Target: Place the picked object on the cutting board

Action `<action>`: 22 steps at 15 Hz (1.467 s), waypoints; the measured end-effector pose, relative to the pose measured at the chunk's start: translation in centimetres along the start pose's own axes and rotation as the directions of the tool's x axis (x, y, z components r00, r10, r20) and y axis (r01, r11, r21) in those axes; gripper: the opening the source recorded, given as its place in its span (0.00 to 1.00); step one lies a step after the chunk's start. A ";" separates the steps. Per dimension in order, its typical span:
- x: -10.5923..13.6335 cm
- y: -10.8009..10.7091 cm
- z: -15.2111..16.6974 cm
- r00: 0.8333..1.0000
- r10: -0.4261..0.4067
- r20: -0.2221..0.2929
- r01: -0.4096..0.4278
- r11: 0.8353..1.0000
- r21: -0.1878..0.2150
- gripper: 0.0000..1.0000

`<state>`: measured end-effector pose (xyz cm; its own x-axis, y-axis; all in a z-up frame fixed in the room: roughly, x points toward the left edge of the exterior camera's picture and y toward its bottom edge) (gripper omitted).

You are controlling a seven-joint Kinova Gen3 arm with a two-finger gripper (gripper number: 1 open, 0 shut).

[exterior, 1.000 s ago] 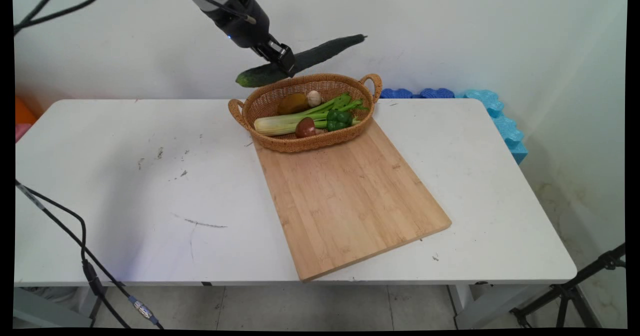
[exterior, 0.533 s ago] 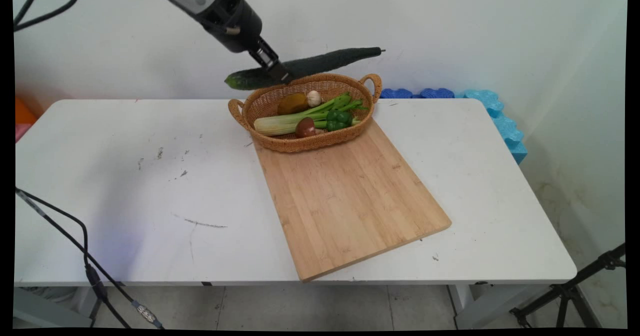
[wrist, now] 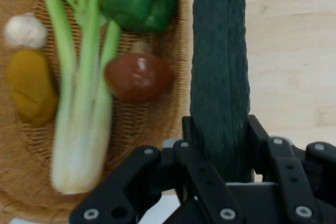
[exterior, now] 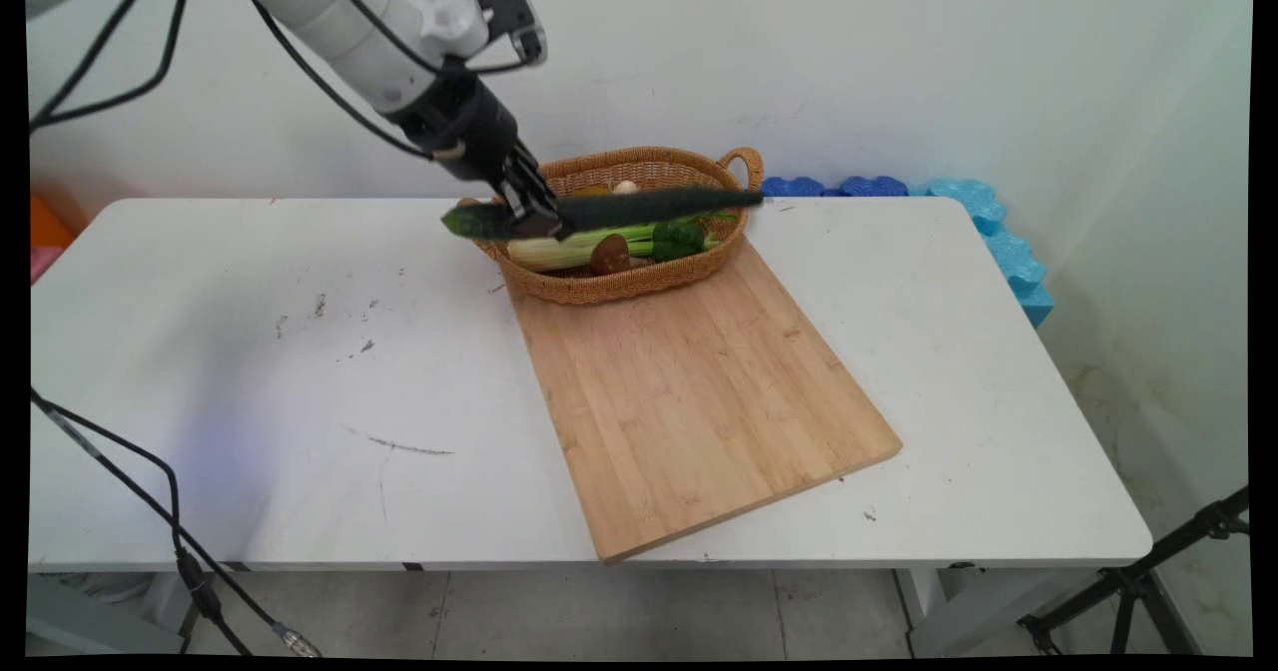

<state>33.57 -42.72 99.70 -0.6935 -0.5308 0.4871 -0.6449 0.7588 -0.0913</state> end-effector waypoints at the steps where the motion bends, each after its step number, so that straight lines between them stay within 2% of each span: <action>1: -0.2 0.7 0.5 1.000 0.001 0.003 -0.001 1.000 -0.012 0.00; 6: -1.1 4.0 4.3 0.999 -0.036 0.020 0.037 0.996 -0.080 0.00; 8: -1.5 4.7 5.8 0.998 -0.053 0.023 0.055 0.995 -0.088 0.00; 17: -2.3 5.2 11.9 0.990 -0.142 0.001 0.142 0.987 -0.074 0.00; 22: -2.4 5.4 14.2 0.985 -0.171 -0.016 0.170 0.983 -0.069 0.00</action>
<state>27.20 -42.73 85.74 -0.5676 -0.6467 0.5096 -0.7296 0.6819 0.0527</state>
